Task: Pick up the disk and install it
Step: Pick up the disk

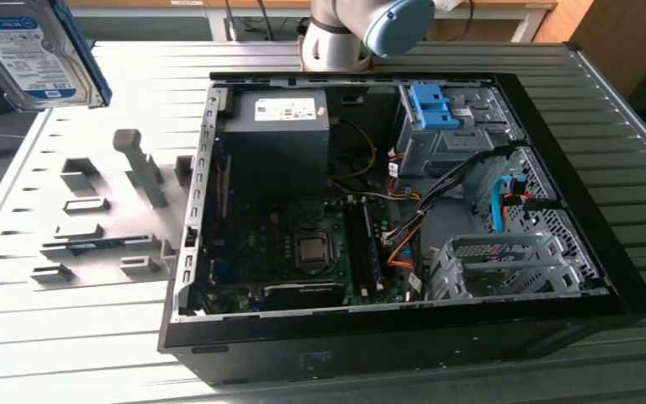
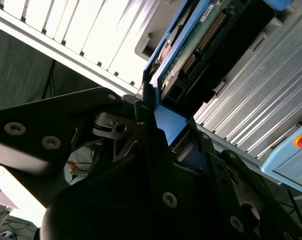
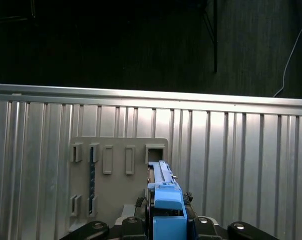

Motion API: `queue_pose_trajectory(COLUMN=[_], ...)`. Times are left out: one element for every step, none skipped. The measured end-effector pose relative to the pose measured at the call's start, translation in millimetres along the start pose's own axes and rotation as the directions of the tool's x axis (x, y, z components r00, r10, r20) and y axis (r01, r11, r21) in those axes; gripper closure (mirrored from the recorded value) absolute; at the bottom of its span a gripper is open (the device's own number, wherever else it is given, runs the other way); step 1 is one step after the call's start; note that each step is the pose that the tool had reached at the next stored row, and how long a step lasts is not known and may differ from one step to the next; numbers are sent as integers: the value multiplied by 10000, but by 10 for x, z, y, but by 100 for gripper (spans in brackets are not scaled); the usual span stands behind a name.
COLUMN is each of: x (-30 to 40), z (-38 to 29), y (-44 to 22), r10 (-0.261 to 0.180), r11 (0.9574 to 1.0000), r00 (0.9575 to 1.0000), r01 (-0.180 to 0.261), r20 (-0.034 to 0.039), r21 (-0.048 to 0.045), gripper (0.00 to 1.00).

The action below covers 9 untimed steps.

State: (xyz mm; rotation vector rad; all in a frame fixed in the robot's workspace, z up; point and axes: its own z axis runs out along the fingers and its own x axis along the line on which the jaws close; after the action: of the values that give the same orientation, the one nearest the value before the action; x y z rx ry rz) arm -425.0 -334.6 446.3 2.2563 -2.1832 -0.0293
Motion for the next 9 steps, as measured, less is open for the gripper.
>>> queue_pose_trajectory(x=[0,0,0,0,-1,-1,-1,-1,-1], z=[-10,-19,-27,-36,-45,-53,-61,-69,-77], y=[0,0,0,1,1,1,1,1,1], r10=[0,0,0,0,0,0,0,0,0], r11=[10000,10000,10000,10000,10000,10000,10000,10000,10000], r00=[10000,10000,10000,10000,10000,10000,10000,10000,10000], r01=[0,0,0,0,0,0,0,0,0], r20=[-1,-1,0,-1,-1,0,0,0,0], r21=[-1,-1,-1,-1,-1,-1,0,0,0], gripper=[64,64,64,64,64,64,64,64,64])
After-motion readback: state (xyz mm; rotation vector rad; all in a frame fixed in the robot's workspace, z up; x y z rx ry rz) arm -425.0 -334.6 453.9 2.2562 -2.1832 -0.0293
